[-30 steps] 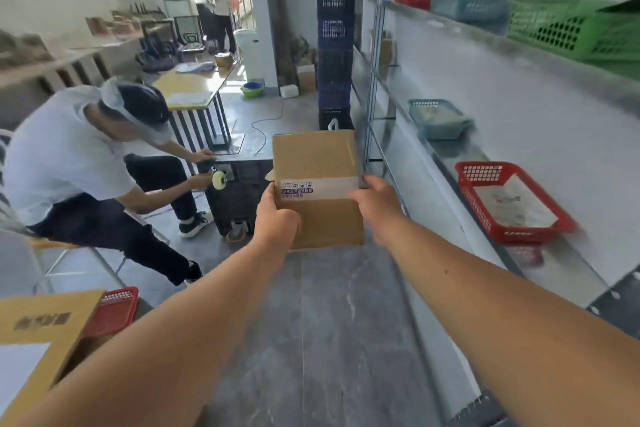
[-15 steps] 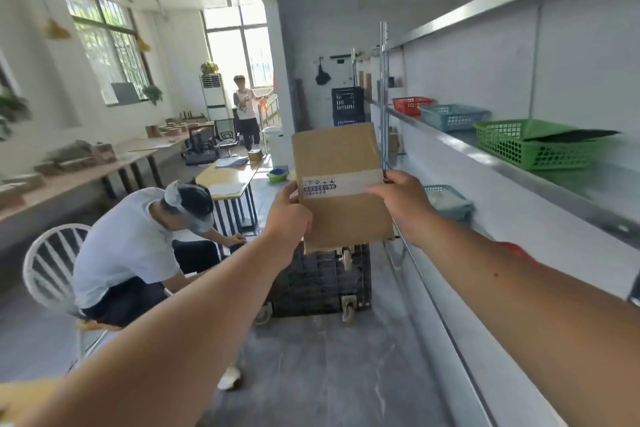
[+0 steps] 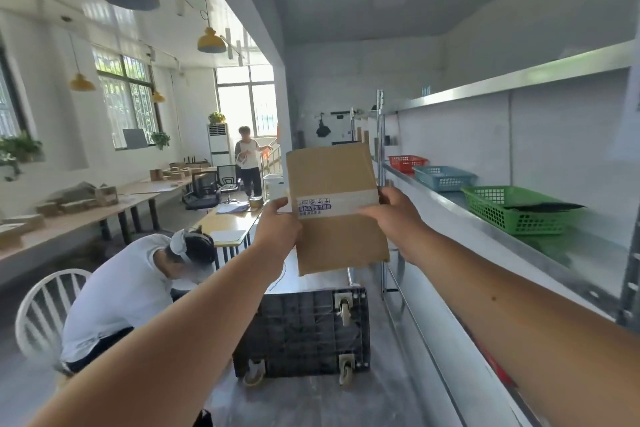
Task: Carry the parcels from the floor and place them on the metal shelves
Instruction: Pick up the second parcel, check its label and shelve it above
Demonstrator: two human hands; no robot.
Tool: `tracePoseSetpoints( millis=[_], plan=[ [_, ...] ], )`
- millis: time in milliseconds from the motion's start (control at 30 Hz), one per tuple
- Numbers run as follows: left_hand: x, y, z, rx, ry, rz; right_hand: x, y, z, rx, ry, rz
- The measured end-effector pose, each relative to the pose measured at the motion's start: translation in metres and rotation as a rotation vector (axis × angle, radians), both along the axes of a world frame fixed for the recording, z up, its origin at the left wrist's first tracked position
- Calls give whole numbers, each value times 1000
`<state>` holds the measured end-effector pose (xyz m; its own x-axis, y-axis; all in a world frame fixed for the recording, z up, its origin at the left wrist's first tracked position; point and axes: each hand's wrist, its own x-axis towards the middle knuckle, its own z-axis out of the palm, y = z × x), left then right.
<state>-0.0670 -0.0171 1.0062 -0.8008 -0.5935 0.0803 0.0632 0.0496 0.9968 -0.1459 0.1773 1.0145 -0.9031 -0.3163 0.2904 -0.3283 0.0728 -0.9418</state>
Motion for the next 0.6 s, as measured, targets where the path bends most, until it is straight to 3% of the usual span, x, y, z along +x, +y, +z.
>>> tracePoseSetpoints(
  millis=[267, 600],
  plan=[
    [10, -4, 57, -74, 88, -26, 15, 1, 63, -32, 37, 7],
    [10, 4, 82, -127, 103, 16, 12, 9, 92, -29, 1, -1]
  ],
)
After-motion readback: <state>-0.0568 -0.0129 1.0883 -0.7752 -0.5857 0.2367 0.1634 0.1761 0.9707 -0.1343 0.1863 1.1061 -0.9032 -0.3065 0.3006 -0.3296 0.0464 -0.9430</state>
